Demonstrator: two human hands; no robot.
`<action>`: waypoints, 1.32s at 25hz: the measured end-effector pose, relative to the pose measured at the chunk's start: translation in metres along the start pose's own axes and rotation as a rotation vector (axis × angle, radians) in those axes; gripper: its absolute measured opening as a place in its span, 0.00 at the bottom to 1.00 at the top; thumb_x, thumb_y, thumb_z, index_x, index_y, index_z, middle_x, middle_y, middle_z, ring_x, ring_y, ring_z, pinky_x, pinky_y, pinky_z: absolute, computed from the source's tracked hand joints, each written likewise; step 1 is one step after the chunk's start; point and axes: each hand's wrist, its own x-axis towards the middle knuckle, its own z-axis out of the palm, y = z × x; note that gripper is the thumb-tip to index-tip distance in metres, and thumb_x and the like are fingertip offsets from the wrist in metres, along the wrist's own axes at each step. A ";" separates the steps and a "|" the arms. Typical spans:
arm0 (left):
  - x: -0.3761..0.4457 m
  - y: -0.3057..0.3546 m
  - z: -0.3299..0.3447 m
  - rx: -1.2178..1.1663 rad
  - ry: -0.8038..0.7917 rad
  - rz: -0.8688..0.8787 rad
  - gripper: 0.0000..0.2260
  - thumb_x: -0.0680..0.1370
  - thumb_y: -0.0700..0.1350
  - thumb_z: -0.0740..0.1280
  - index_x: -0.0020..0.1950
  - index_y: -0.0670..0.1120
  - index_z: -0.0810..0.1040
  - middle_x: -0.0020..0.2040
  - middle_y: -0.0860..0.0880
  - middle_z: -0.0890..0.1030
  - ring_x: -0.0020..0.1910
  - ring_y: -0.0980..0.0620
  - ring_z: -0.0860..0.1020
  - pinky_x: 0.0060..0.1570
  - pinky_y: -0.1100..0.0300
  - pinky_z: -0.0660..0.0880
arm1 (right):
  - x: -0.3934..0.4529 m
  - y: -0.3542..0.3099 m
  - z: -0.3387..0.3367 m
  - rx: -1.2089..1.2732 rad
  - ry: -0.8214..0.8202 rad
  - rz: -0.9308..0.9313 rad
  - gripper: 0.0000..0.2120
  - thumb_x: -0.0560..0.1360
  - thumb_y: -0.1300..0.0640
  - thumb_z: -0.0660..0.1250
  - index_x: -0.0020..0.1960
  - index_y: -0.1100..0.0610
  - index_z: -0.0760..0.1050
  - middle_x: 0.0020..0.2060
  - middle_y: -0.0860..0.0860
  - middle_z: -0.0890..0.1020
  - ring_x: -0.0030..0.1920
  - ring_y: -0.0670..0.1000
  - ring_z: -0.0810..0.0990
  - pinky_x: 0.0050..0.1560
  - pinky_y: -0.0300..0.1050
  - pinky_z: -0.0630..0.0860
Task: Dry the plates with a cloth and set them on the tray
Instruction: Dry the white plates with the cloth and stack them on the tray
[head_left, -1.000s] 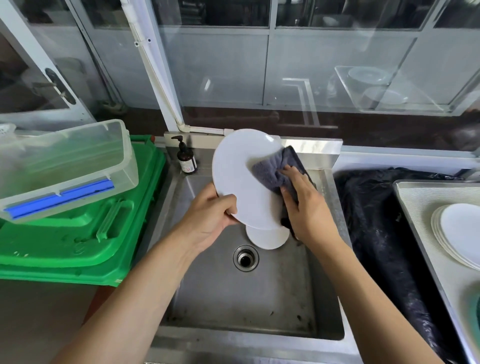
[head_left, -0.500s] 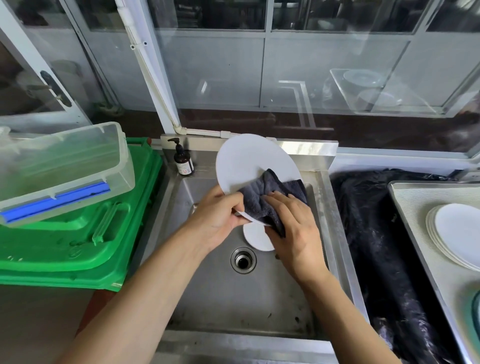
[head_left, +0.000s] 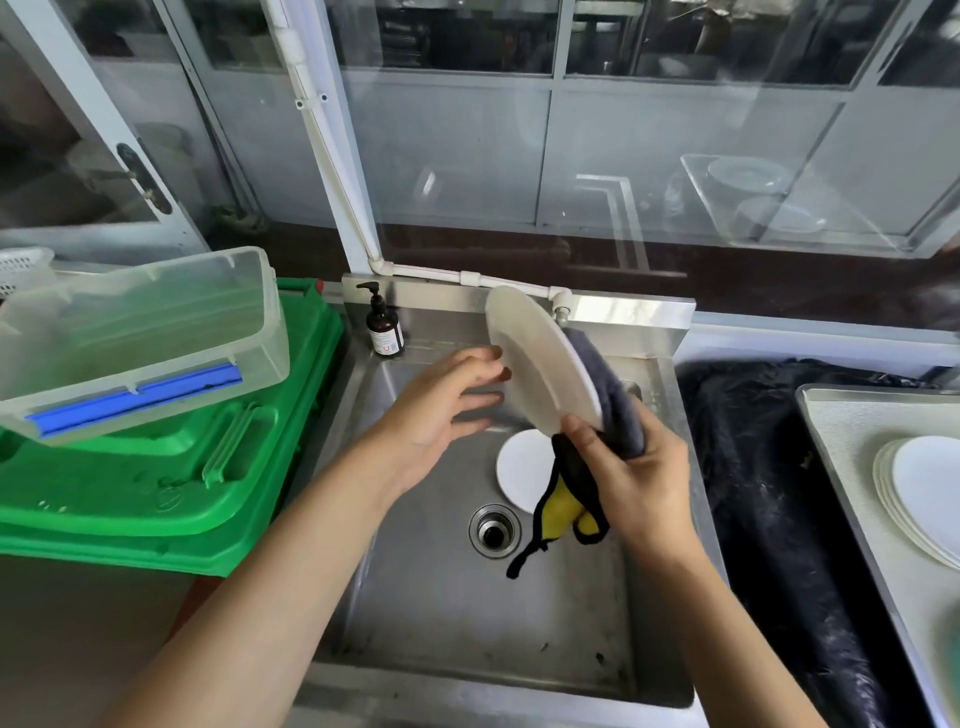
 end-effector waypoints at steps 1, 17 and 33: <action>0.004 -0.006 -0.002 0.079 0.095 0.010 0.13 0.76 0.46 0.70 0.60 0.53 0.80 0.61 0.47 0.83 0.59 0.47 0.81 0.60 0.49 0.78 | 0.000 -0.002 -0.003 0.095 0.013 0.069 0.06 0.76 0.53 0.76 0.50 0.51 0.81 0.33 0.55 0.85 0.28 0.55 0.83 0.28 0.45 0.77; 0.003 -0.026 0.007 -0.763 -0.017 -0.130 0.24 0.64 0.29 0.60 0.58 0.44 0.76 0.58 0.43 0.83 0.54 0.45 0.82 0.60 0.51 0.78 | 0.003 0.009 -0.013 0.784 -0.017 0.481 0.15 0.75 0.56 0.71 0.61 0.48 0.84 0.61 0.55 0.84 0.60 0.55 0.84 0.49 0.50 0.84; -0.023 -0.018 0.014 -0.289 -0.006 -0.104 0.20 0.70 0.24 0.55 0.50 0.42 0.77 0.45 0.41 0.78 0.45 0.43 0.77 0.38 0.56 0.78 | 0.029 0.009 -0.012 -0.208 0.256 -0.022 0.08 0.85 0.52 0.59 0.58 0.50 0.77 0.47 0.41 0.83 0.47 0.38 0.78 0.47 0.31 0.72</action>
